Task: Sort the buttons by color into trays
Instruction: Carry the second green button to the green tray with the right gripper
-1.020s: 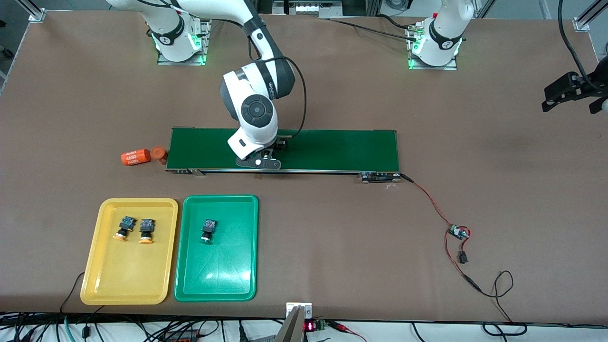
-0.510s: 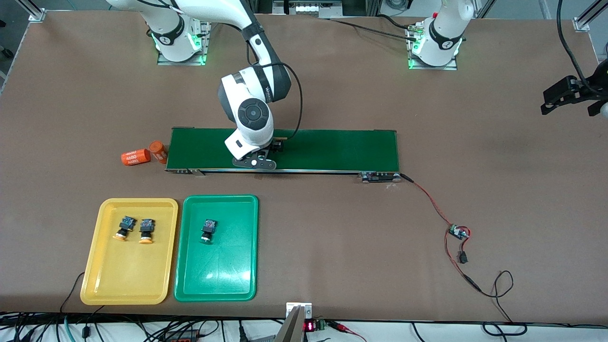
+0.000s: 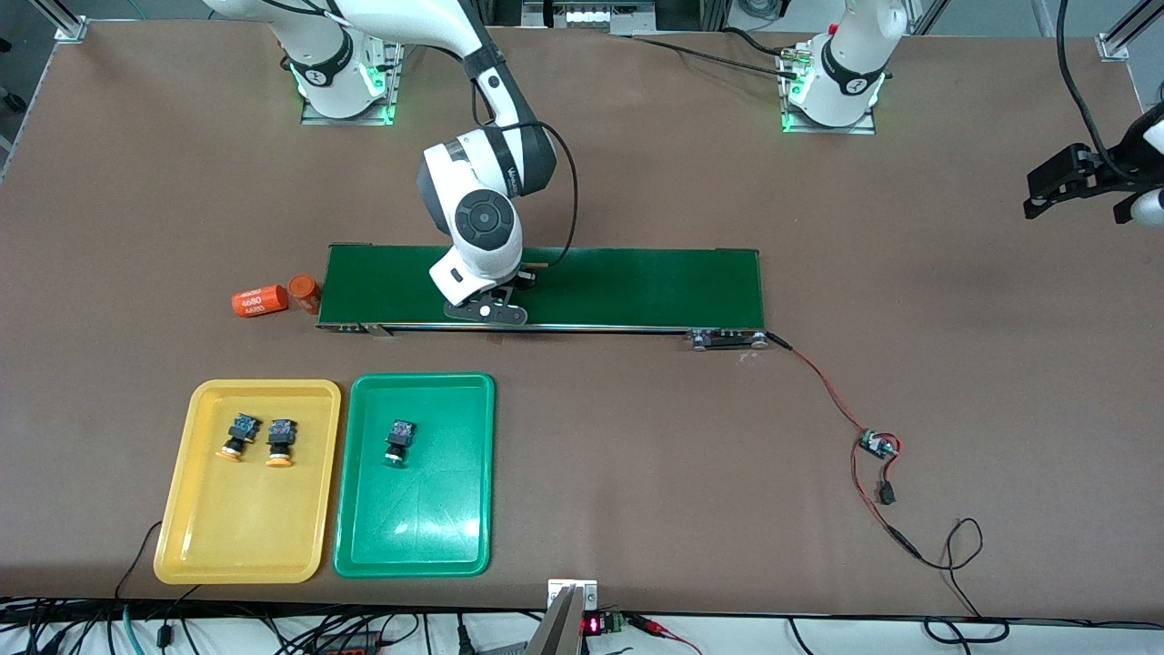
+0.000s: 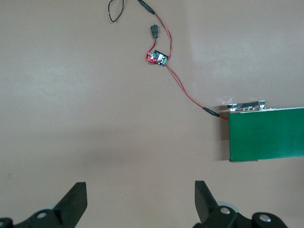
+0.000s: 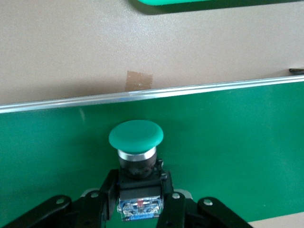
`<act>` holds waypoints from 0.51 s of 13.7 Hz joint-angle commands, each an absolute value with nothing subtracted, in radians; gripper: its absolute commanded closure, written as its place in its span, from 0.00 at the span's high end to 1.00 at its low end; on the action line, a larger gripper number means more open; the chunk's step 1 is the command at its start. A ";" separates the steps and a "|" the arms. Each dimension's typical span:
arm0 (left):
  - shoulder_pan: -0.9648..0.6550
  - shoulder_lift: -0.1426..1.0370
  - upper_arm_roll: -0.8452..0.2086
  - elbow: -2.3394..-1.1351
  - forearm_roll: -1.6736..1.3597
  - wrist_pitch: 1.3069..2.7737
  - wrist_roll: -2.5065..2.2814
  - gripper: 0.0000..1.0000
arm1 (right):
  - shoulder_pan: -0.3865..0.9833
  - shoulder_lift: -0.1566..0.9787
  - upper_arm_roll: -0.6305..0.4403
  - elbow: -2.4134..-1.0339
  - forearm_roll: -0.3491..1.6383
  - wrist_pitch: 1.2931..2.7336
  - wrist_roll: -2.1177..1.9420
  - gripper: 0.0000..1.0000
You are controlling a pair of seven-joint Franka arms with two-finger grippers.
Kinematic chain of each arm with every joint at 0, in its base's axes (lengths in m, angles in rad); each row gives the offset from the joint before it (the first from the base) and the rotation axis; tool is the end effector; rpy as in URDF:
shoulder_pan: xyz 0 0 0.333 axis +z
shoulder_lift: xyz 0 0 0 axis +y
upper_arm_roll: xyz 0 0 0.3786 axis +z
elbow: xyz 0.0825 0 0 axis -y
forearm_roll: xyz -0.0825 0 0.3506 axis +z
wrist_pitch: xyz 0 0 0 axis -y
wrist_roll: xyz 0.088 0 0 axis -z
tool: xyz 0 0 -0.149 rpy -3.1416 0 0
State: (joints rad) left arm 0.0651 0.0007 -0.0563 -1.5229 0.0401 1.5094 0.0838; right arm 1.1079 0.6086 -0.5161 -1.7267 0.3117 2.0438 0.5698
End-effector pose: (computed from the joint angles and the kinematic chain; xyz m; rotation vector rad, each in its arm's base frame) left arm 0.5149 0.0107 0.6604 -3.1001 0.1129 0.0249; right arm 0.4938 0.4120 0.2832 2.9950 -0.1515 -0.2214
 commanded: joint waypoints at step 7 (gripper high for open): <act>0.029 0.080 -0.063 -1.517 0.034 1.598 0.091 1.00 | 0.999 0.618 -0.569 -1.567 0.325 2.057 0.549 0.27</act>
State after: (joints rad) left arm 0.0315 0.0760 -0.0601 -1.5239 0.0394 1.5952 0.0845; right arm 1.0727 0.5993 -0.5745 -1.6469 0.3117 2.0679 0.5686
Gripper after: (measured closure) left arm 0.000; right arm 0.595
